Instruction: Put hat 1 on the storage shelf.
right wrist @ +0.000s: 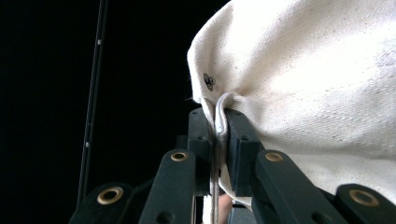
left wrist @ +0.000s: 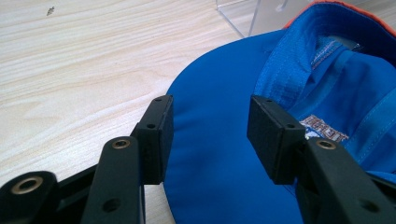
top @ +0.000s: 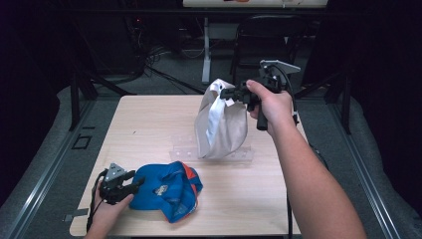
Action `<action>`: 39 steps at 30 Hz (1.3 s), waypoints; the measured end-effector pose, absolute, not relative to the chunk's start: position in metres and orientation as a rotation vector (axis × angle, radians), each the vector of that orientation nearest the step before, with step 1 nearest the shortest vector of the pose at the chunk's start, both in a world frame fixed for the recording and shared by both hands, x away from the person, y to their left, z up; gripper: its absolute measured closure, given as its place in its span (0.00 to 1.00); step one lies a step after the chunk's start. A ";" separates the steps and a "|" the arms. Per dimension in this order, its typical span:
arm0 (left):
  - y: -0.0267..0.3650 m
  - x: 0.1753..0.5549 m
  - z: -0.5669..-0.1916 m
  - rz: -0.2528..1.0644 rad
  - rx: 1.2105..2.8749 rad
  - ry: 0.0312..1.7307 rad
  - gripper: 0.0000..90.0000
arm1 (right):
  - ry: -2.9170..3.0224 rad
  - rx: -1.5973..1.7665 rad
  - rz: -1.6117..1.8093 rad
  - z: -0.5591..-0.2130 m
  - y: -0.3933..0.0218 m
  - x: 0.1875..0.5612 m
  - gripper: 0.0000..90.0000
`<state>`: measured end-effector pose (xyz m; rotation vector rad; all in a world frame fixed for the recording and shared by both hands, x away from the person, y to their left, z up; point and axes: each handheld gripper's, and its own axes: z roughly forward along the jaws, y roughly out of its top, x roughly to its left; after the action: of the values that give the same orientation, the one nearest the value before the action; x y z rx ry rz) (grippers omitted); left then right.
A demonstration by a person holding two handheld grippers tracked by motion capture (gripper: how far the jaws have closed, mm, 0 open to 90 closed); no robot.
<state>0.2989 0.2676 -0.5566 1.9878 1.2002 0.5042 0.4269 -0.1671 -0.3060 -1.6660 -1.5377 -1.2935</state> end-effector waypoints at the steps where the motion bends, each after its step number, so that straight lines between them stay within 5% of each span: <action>1: 0.267 0.298 -0.556 0.510 1.993 1.194 0.57 | -1.528 -1.670 -1.298 -0.307 -0.162 0.430 0.91; 25: 0.246 0.293 -0.542 0.523 1.989 1.089 0.53 | -1.519 -1.714 -1.300 -0.320 -0.129 0.443 0.91; 39: 0.183 0.304 -0.506 0.523 2.033 0.894 0.55 | -1.518 -1.685 -1.301 -0.326 -0.116 0.442 0.91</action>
<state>0.3037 0.1829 -0.5063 2.0329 0.8939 0.5231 0.4424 -0.1158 -0.3265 -1.6852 -1.5176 -1.3013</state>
